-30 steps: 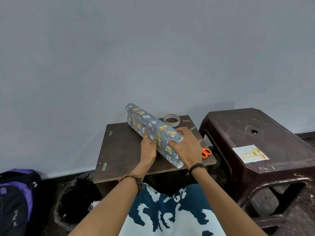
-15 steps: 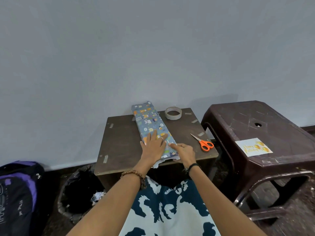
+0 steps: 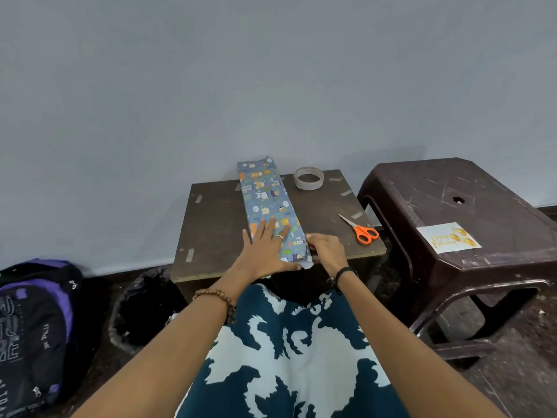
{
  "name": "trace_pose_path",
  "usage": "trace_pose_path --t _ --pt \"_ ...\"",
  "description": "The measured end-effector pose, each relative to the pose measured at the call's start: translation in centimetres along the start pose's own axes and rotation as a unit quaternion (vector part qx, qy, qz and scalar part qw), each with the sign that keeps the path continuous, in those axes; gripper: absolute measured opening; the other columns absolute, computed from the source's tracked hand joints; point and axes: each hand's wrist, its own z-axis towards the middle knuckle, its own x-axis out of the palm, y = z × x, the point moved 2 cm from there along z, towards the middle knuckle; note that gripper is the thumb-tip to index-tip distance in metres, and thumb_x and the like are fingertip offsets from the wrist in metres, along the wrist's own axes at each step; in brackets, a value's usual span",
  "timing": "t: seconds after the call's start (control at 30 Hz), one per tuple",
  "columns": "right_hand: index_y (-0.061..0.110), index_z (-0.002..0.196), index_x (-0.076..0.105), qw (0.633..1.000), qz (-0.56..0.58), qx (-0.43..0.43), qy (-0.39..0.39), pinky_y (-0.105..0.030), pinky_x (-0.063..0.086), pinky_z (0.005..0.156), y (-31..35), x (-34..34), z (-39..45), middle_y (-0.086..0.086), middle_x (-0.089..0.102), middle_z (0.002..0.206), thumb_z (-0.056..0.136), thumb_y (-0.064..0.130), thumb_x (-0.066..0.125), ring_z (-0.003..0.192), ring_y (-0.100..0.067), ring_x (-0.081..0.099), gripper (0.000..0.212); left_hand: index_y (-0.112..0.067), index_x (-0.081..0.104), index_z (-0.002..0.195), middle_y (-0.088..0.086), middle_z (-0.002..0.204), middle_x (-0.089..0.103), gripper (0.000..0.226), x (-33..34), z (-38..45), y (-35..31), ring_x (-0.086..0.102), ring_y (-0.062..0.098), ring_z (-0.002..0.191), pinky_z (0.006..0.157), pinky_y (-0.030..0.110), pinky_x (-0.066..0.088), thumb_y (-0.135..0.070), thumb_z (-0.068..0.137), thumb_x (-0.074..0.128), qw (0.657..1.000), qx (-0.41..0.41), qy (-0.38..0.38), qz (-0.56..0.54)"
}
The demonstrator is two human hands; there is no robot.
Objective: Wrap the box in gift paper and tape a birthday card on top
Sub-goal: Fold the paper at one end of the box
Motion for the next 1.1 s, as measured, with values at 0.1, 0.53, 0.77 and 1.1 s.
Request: trace_pose_path --t 0.1,0.53,0.77,1.1 --pt "0.007 0.100 0.070 0.999 0.009 0.008 0.032 -0.044 0.051 0.090 -0.4 0.0 0.2 -0.008 0.066 0.099 0.092 0.011 0.049 0.102 -0.026 0.062 0.023 -0.023 0.001 0.150 0.005 0.157 -0.006 0.085 0.1 -0.5 -0.2 -0.008 0.024 0.144 0.110 0.061 -0.001 -0.060 0.087 0.044 0.998 0.011 -0.025 0.055" --pt "0.005 0.125 0.056 0.974 -0.160 -0.122 0.109 -0.036 0.050 0.094 -0.5 -0.8 0.0 -0.011 0.064 0.118 0.086 -0.015 0.035 0.107 -0.020 0.061 0.049 -0.021 0.032 0.145 0.000 0.155 0.018 0.053 -1.1 -2.0 2.9 0.011 0.013 0.143 0.115 0.027 -0.002 -0.038 0.096 0.041 0.984 0.143 -0.035 -0.103" --pt "0.022 0.137 0.042 0.915 -0.291 -0.245 0.134 -0.033 0.050 0.090 -0.2 -1.5 0.1 -0.004 0.049 0.132 0.089 -0.009 0.041 0.109 -0.021 0.057 0.057 -0.021 0.026 0.146 0.000 0.155 0.018 0.065 -1.5 -2.8 6.9 0.015 0.013 0.143 0.118 0.037 0.011 0.003 0.089 0.048 0.989 0.117 -0.031 -0.088" --pt "0.016 0.110 0.055 0.891 -0.304 -0.323 0.097 -0.027 0.046 0.092 0.3 -0.8 1.3 0.001 0.049 0.131 0.084 -0.010 0.050 0.106 -0.013 0.056 0.037 -0.016 0.044 0.137 0.002 0.145 0.040 0.051 -0.6 -1.5 7.2 0.035 0.015 0.136 0.116 0.031 0.019 -0.006 0.089 0.059 0.969 0.183 -0.137 -0.100"
